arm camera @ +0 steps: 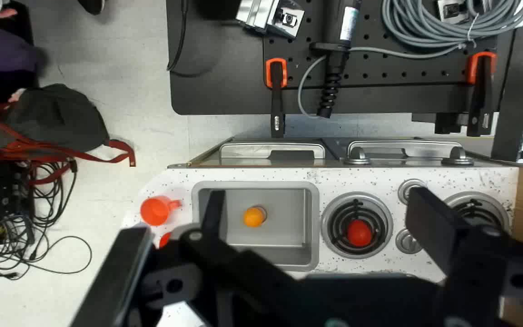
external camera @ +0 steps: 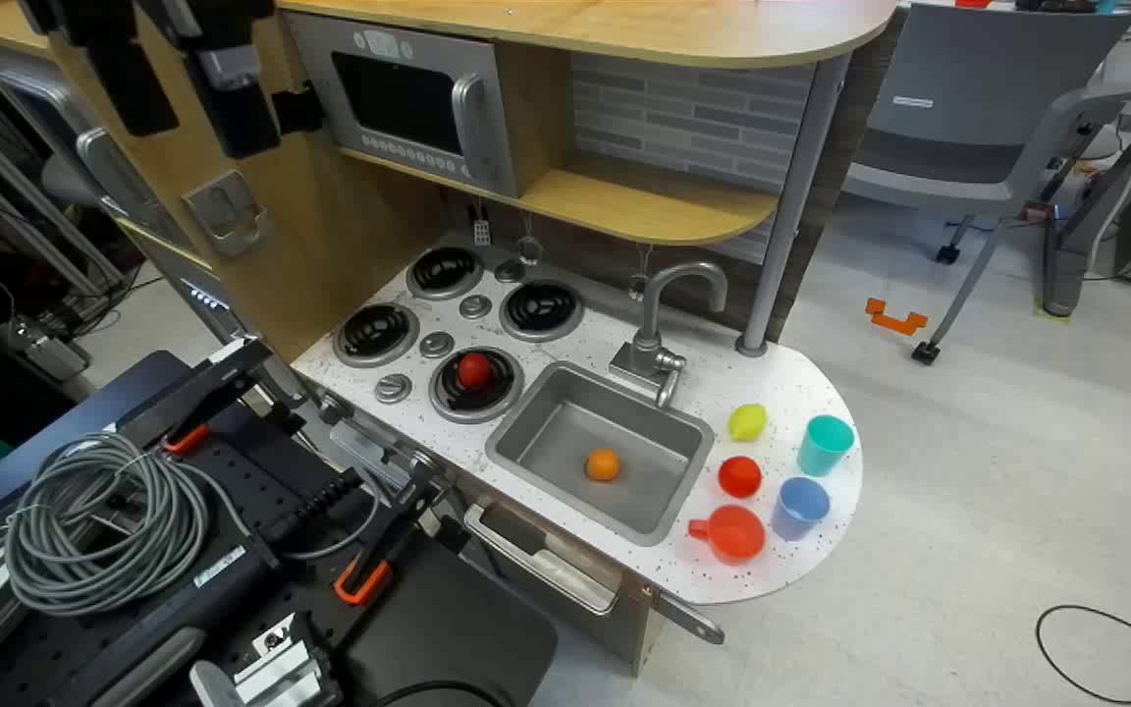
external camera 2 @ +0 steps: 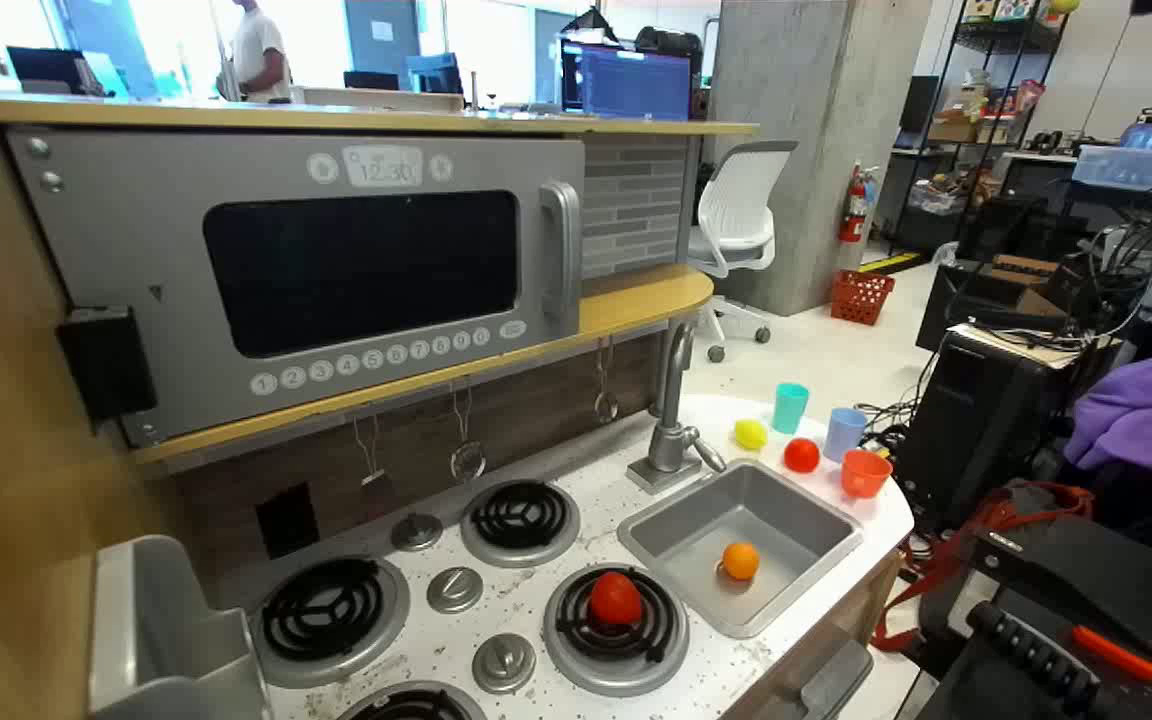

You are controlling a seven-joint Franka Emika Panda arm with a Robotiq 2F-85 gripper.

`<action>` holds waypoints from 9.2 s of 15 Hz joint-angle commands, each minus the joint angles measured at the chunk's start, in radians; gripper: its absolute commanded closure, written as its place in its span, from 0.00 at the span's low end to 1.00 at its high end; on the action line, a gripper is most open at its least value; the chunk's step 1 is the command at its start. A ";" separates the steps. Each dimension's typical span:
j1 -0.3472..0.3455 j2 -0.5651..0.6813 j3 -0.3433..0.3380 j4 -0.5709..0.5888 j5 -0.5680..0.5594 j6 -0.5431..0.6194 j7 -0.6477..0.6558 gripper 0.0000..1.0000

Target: Remove the orange bowl from the sink and put it on the stove

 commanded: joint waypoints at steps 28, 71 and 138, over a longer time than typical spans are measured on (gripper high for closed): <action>0.009 0.055 -0.020 0.007 0.034 0.046 -0.005 0.00; -0.054 1.398 -0.070 0.666 0.010 0.721 -0.044 0.00; 0.192 0.952 0.141 0.323 -0.303 0.737 -0.382 0.80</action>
